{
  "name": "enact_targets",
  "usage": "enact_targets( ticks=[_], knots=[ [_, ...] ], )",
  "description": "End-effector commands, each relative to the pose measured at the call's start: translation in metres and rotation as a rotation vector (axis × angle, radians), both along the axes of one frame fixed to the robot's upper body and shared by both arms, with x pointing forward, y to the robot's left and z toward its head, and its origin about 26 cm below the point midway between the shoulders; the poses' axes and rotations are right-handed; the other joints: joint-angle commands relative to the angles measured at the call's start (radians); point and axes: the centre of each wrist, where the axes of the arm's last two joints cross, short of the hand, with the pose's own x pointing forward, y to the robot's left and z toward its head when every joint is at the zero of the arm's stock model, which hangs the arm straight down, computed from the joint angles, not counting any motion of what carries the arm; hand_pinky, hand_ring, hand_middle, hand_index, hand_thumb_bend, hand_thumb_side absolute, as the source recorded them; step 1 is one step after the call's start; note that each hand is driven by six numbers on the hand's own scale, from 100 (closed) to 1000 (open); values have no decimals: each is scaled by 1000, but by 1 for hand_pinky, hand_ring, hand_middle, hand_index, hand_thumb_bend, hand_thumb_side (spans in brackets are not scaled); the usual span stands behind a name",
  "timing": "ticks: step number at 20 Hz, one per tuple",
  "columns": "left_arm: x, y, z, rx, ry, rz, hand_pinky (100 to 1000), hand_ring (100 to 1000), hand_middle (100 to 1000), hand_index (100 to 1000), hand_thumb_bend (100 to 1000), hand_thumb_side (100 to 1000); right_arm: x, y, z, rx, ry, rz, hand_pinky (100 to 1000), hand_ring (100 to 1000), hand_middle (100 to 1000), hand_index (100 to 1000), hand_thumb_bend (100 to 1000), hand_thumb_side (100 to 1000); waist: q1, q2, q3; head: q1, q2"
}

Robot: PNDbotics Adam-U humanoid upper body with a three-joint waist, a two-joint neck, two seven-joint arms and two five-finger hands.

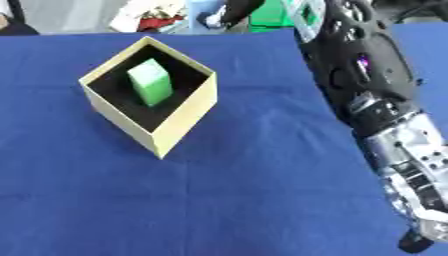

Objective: Pick up objects on the table and place them in the box.

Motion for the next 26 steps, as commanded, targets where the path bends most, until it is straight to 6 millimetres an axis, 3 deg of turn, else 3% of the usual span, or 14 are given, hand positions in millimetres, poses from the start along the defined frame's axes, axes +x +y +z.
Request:
enact_targets(
  ticks=[1,13,23,26],
  knots=[
    [-2,0,10,15,-32,-7,711,631,678,721,146,883,-8,10,12,5,-22,45,878,876,696,756,100,616,-2,-27,3,-7,3],
    [-2,-1,11,12,-36,-9,710,632,679,720,146,883,5,22,-26,-44,103,70,877,883,698,776,100,694,-4,-26,11,-20,-3],
    [-1,-1,12,11,-39,-8,709,633,680,720,147,882,7,27,-43,-88,164,115,889,902,746,836,100,791,-4,-27,9,-17,15],
    [-1,-1,12,11,-40,-7,709,634,681,720,146,881,6,28,-43,-112,164,125,905,931,813,935,100,865,-5,-29,9,-10,14]
  ],
)
